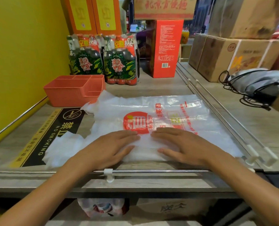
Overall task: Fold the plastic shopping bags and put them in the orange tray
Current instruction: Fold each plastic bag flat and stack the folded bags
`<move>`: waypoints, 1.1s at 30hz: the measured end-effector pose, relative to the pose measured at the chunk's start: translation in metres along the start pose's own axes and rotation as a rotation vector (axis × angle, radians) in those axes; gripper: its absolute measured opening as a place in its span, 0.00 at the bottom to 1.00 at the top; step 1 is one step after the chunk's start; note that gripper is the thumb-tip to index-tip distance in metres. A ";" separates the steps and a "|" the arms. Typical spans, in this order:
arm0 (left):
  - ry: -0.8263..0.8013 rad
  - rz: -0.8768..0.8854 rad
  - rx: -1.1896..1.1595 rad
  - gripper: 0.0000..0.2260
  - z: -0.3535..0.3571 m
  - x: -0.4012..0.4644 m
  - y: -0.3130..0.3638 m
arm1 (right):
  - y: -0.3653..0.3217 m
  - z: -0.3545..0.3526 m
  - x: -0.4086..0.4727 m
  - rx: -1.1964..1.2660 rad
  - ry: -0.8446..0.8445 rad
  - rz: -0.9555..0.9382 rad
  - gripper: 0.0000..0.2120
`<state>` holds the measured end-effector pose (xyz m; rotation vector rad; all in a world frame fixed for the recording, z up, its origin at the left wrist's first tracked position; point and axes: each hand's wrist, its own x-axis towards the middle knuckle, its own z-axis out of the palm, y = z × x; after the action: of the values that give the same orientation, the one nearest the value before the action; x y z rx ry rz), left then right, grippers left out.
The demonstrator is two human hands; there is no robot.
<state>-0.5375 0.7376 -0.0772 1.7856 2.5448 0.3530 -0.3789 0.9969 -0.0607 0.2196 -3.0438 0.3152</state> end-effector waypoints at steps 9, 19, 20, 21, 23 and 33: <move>0.247 0.096 0.158 0.18 -0.002 -0.001 -0.007 | 0.003 0.007 0.007 -0.220 0.251 -0.091 0.29; 0.292 0.124 0.173 0.13 -0.047 -0.012 -0.027 | 0.010 -0.015 -0.007 -0.215 0.345 -0.061 0.18; 0.283 0.123 0.170 0.12 -0.049 -0.013 -0.027 | 0.010 -0.015 -0.008 -0.218 0.317 -0.064 0.17; 0.281 0.122 0.161 0.11 -0.048 -0.015 -0.027 | 0.010 -0.015 -0.008 -0.227 0.312 -0.086 0.16; 0.284 0.113 0.128 0.10 -0.041 -0.017 -0.024 | 0.009 -0.014 -0.010 -0.224 0.346 -0.132 0.13; 0.125 0.071 0.010 0.25 -0.041 -0.016 -0.012 | -0.005 -0.016 -0.022 -0.049 0.313 0.022 0.25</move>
<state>-0.5485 0.7115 -0.0414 1.9196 2.5728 0.4686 -0.3555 0.9982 -0.0457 0.1206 -2.7419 0.2487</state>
